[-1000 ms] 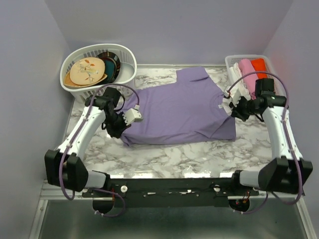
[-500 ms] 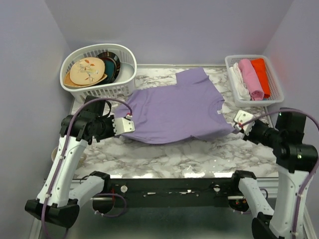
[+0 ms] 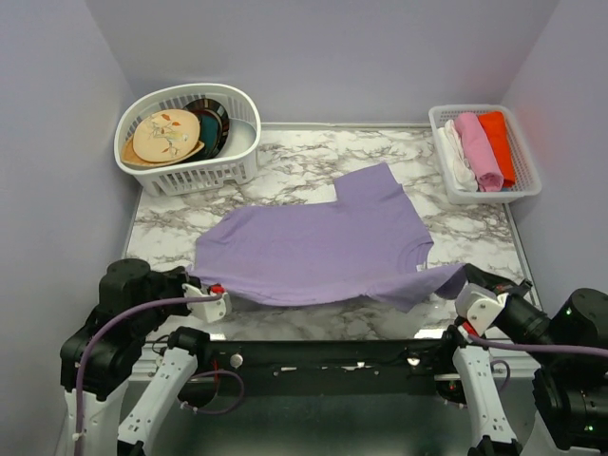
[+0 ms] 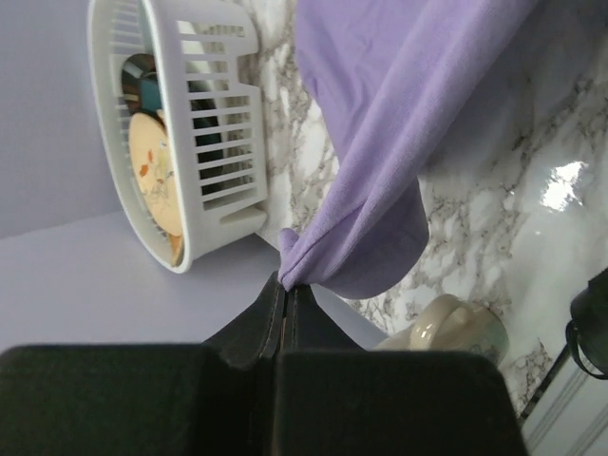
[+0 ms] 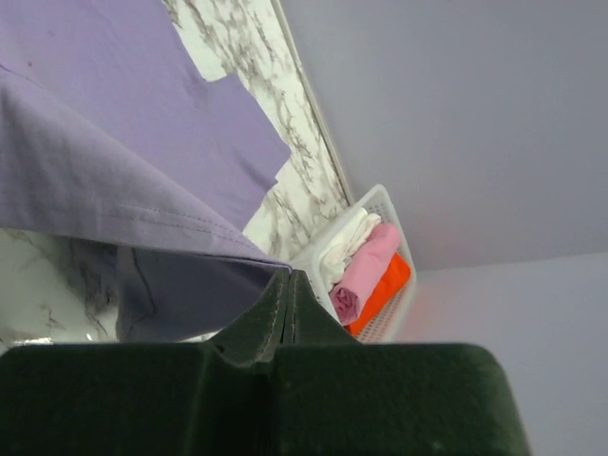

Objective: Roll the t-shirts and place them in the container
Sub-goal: Fold the T-shirt at the center of the board.

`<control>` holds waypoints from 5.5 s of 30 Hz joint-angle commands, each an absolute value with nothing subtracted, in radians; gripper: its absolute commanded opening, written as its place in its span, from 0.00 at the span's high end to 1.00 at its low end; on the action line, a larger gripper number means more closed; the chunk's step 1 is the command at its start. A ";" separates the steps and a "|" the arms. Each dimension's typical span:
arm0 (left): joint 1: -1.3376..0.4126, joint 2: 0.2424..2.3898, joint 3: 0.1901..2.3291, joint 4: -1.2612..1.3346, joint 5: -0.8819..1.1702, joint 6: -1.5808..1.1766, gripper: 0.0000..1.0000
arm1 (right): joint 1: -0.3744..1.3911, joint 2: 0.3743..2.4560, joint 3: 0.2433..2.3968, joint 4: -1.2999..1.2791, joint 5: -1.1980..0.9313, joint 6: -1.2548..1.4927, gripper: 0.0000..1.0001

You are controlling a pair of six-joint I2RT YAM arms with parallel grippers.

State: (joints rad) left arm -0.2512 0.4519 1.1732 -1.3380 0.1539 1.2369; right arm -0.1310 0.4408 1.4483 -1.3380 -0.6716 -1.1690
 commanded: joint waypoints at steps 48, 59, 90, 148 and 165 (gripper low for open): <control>-0.244 1.232 1.008 -0.739 -0.052 0.423 0.61 | -0.104 1.389 1.431 -0.787 -0.724 -0.622 0.36; -0.241 1.379 1.077 -0.744 0.037 0.393 0.61 | 0.037 2.004 1.873 -0.575 -0.461 -0.318 0.39; -0.212 1.425 1.086 -0.867 -0.014 0.414 0.61 | 0.169 2.569 2.393 -0.887 -0.183 -0.726 0.38; -0.009 1.741 1.217 -0.725 0.136 0.322 0.64 | 0.175 2.250 2.121 -0.758 -0.166 -0.621 1.00; -0.009 1.707 1.143 -0.801 0.212 0.374 1.00 | 0.176 2.237 2.092 -0.755 -0.181 -0.606 1.00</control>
State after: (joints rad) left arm -0.0139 1.7287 1.1603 -0.7536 0.1318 0.3401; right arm 0.1814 2.2921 2.1262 -0.7559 -0.1696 -0.6205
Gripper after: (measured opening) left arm 0.060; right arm 0.008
